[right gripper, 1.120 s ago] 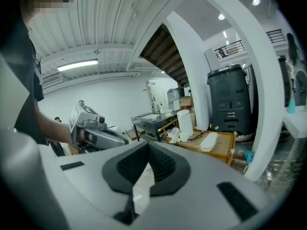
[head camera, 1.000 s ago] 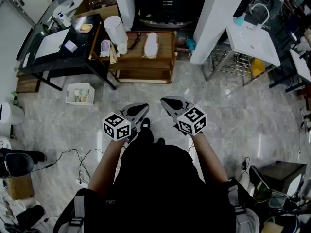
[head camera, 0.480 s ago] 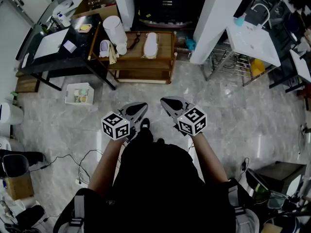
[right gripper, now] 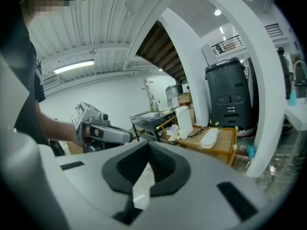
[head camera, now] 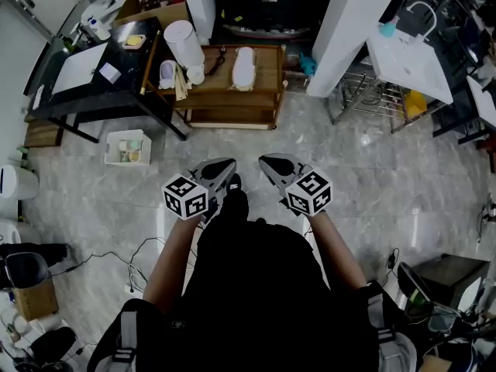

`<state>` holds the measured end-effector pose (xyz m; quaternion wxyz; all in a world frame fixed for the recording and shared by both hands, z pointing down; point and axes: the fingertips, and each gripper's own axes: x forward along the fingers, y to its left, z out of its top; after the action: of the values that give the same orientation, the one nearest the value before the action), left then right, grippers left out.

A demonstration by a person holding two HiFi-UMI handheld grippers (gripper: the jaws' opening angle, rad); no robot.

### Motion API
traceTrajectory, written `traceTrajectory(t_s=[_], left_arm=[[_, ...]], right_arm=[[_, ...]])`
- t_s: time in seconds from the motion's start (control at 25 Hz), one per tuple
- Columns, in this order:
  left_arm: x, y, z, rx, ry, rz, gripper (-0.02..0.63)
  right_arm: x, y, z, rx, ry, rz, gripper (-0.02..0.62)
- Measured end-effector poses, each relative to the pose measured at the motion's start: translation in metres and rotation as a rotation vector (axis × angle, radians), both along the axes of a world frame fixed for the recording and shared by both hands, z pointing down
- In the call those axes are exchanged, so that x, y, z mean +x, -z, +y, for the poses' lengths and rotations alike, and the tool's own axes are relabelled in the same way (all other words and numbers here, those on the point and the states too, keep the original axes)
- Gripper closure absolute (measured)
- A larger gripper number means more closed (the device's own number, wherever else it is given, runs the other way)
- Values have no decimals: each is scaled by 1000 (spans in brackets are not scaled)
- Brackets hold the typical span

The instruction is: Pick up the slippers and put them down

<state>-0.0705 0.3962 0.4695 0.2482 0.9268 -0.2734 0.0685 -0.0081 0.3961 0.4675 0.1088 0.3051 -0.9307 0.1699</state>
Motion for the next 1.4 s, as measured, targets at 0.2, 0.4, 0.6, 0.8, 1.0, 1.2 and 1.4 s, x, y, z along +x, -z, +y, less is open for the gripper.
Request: traceTrajectory(t_s=[0.2,0.4,0.6,0.8,1.0,1.2,1.4], left_arm=[[-1,-4,-27,-7,-29,16,594],[-6,-7,-64,-13,-50,32,594],[-14,-9,-99,-18,-68,41,594],[-17,-14,-127,-30,-89,46,594],[-18,-17,-150,-45,-123,42,594],[-23,-20,-172,-57,-140,43,594],[-26,-24,-189,-71,-159,50,594]], right_arm=[[-5,-1,-31,-9,-27,12,588],[-10,-7,-63,-24,-49,27,588],[-20,-8,-94,-30,-62,34,588],[-26,-12,-121,-36,-71,45,588],[-28,-14,-146,-51,-100,40,588],[-34,-19,-168,-64,-116,39,588],[-39,-24,-186,-74,-132,41,588]])
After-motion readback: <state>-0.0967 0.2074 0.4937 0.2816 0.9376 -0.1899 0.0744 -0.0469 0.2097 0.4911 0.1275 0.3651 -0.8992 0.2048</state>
